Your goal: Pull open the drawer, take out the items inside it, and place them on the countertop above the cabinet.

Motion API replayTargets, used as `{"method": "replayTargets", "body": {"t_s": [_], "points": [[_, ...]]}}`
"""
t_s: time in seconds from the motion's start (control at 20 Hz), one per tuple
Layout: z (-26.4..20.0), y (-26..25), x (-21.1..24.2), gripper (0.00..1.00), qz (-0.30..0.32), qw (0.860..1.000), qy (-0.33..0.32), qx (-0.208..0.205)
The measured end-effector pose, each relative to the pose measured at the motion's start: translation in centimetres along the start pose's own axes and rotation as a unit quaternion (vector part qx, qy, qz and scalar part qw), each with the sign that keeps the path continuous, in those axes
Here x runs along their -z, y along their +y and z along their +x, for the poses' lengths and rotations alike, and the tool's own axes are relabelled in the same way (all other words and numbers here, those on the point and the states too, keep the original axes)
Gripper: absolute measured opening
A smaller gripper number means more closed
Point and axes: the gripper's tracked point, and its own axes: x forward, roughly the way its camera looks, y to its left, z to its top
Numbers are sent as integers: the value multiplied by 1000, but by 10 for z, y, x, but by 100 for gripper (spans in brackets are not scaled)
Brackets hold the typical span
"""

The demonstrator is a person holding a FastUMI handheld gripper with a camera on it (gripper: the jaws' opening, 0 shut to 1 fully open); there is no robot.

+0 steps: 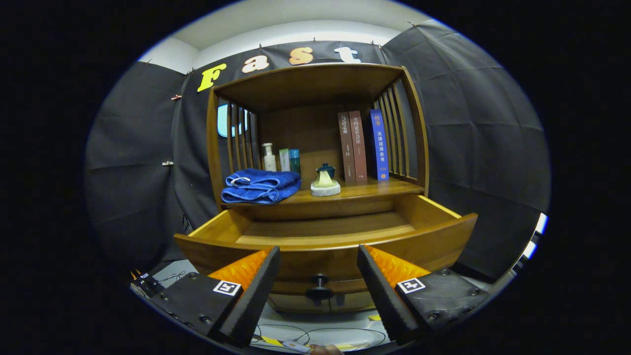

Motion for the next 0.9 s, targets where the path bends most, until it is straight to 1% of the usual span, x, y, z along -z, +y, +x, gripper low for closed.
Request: {"method": "replayTargets", "body": {"t_s": [0.15,0.4,0.6,0.9], "points": [[10,-4,22,99,5,1000,10,6],[21,-7,40,99,-1,1000,24,17],[35,-7,49,99,8,999,46,19],[42,-7,43,100,11,999,30,19]]}}
